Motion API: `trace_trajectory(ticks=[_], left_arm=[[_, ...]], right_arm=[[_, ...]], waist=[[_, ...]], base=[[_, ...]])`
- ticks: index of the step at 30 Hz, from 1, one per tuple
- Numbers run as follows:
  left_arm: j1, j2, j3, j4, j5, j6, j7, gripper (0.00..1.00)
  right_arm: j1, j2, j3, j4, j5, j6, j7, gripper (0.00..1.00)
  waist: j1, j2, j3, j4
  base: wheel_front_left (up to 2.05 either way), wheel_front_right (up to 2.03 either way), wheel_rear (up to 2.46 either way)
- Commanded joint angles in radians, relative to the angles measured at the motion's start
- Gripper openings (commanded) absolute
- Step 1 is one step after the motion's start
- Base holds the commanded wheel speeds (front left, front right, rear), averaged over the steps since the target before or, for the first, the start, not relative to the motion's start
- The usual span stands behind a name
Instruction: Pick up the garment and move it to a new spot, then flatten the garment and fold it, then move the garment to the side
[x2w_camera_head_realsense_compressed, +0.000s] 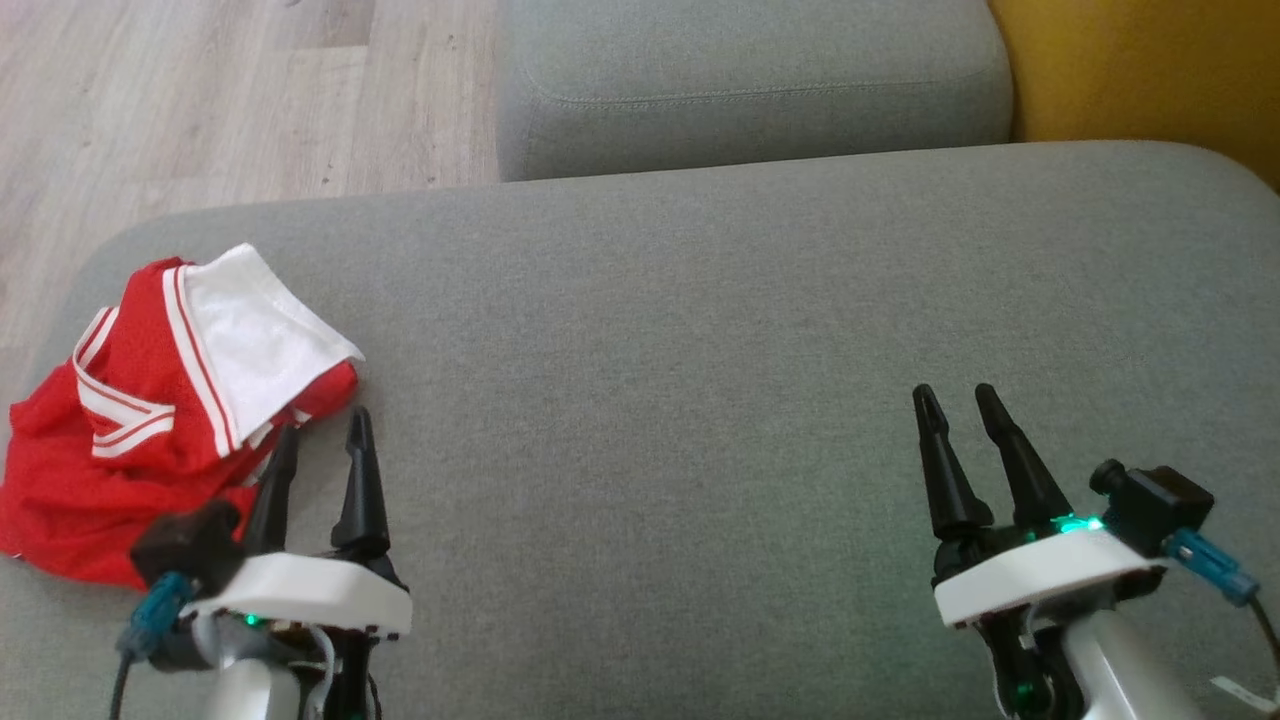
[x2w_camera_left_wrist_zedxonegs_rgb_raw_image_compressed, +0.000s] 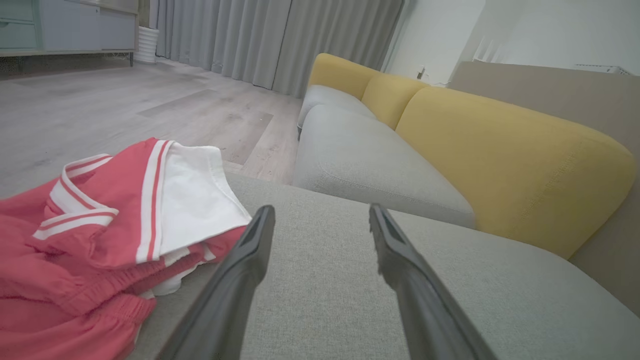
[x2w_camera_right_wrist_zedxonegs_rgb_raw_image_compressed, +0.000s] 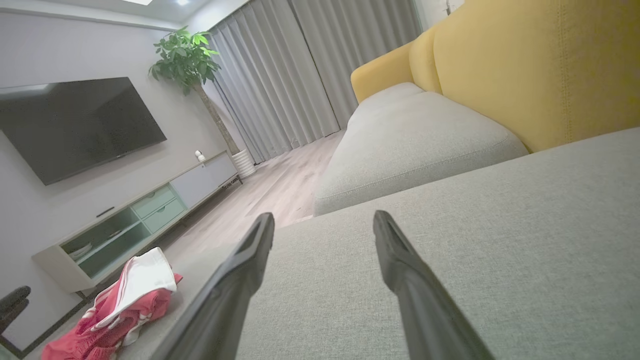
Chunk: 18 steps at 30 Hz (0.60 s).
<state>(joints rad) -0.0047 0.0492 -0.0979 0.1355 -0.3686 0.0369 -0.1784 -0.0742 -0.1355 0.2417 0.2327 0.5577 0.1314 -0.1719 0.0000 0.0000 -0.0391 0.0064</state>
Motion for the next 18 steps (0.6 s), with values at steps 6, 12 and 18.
trace_trajectory(ticks=[6, 12, 18], left_arm=[[-0.040, 0.014, 0.009, -0.050, 0.096, 0.015, -0.029, 1.00], [-0.039, 0.013, 0.002, -0.059, 0.155, 0.022, -0.044, 1.00], [-0.037, 0.012, -0.002, -0.067, 0.224, 0.030, -0.061, 1.00]], right_arm=[[-0.069, -0.009, 0.032, -0.036, -0.091, -0.001, -0.035, 1.00], [-0.074, -0.005, 0.030, -0.037, -0.147, -0.001, -0.050, 1.00], [-0.076, -0.002, 0.037, -0.037, -0.216, -0.001, -0.067, 1.00]], waist=[[0.0000, 0.0000, -0.004, -0.001], [0.0000, 0.0000, -0.006, -0.004], [0.0000, 0.0000, -0.009, -0.007]], base=[[0.00, 0.00, 0.00], [0.00, 0.00, 0.00], [0.00, 0.00, 0.00]])
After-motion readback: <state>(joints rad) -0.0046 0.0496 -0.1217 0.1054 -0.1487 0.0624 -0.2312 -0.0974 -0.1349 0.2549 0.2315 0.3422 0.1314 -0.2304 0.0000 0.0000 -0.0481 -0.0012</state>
